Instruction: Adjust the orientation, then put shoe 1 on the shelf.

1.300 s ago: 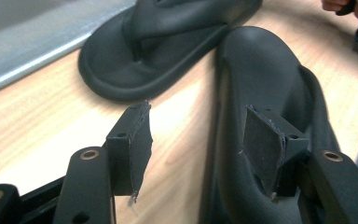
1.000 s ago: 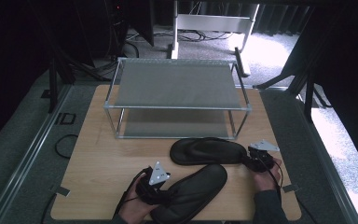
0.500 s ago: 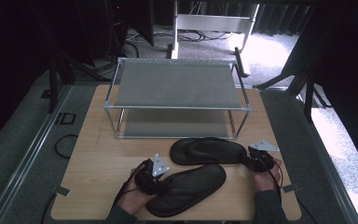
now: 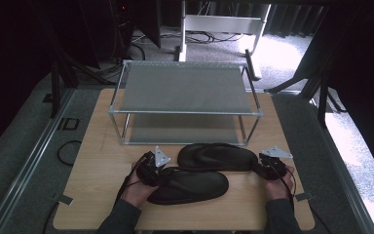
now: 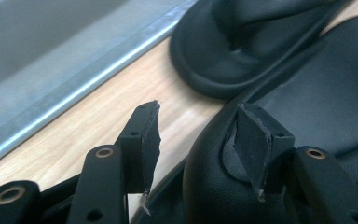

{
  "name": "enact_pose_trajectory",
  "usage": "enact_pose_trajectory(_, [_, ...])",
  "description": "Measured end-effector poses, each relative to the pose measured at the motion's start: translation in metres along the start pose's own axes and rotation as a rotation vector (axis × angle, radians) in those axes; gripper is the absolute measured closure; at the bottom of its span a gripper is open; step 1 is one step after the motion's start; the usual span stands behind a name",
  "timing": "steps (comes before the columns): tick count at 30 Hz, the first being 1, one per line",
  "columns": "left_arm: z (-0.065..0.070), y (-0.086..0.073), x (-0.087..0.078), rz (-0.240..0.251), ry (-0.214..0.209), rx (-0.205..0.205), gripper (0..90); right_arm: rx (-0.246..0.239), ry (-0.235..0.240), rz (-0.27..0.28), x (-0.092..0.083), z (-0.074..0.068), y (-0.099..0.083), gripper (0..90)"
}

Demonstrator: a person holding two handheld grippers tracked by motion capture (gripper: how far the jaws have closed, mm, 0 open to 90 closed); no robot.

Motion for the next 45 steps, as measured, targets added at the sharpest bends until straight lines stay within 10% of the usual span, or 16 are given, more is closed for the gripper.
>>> enact_pose_trajectory(17, [0.003,-0.014,-0.025,0.055,0.0,-0.178,35.1,0.003,0.008,0.001,0.0,0.0,0.0,57.5])
enact_pose_trajectory(28, [0.024,-0.017,-0.018,0.046,0.07,-0.192,14.8,0.004,0.01,0.002,0.0,0.0,-0.001,57.4])
enact_pose_trajectory(45, [0.026,-0.027,-0.011,0.023,0.047,-0.267,2.5,0.01,0.015,0.006,0.0,0.001,-0.001,57.1])
Point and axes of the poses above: each handheld gripper's, and its own axes: x roughly forward along the jaws, y roughly out of its top, z roughly to its right, the point moved 6 cm from there along x, roughly forward along the jaws, and after that the axes turned 4 degrees about y, right-handed, at the moved point
